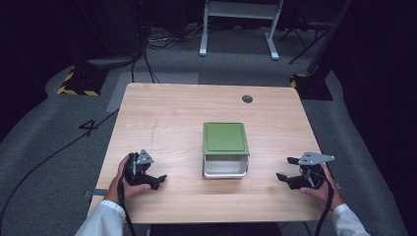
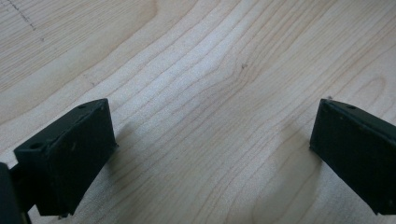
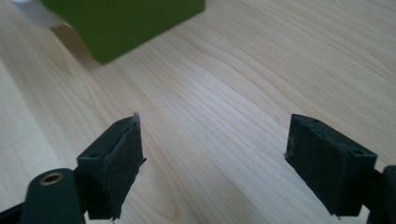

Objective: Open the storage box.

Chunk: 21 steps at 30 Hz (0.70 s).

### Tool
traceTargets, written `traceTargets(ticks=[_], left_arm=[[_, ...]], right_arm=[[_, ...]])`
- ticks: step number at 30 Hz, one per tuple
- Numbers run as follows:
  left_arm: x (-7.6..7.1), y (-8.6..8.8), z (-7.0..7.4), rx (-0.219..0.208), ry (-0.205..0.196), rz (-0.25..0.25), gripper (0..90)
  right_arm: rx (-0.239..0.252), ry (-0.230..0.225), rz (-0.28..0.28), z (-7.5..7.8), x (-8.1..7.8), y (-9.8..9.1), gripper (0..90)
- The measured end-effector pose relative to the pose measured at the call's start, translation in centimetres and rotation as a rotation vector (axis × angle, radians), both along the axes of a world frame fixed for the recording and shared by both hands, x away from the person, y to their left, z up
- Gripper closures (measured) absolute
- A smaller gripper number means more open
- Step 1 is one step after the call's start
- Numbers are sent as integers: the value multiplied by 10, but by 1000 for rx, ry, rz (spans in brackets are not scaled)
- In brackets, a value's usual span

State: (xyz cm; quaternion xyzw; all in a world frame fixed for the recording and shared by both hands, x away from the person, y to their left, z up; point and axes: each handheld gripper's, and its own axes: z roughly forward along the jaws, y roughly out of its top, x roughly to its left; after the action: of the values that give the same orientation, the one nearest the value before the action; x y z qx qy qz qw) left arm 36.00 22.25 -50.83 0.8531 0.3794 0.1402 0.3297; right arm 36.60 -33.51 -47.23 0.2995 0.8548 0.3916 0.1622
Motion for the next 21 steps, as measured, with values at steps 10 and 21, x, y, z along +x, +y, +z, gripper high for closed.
traceTargets(ticks=[10,21], left_arm=[[0,-1,0,3,1,8,2],[-1,-1,0,4,-1,9,3]], right_arm=[[60,-7,123,21,-13,26,256],[79,-3,273,40,-31,65,315]])
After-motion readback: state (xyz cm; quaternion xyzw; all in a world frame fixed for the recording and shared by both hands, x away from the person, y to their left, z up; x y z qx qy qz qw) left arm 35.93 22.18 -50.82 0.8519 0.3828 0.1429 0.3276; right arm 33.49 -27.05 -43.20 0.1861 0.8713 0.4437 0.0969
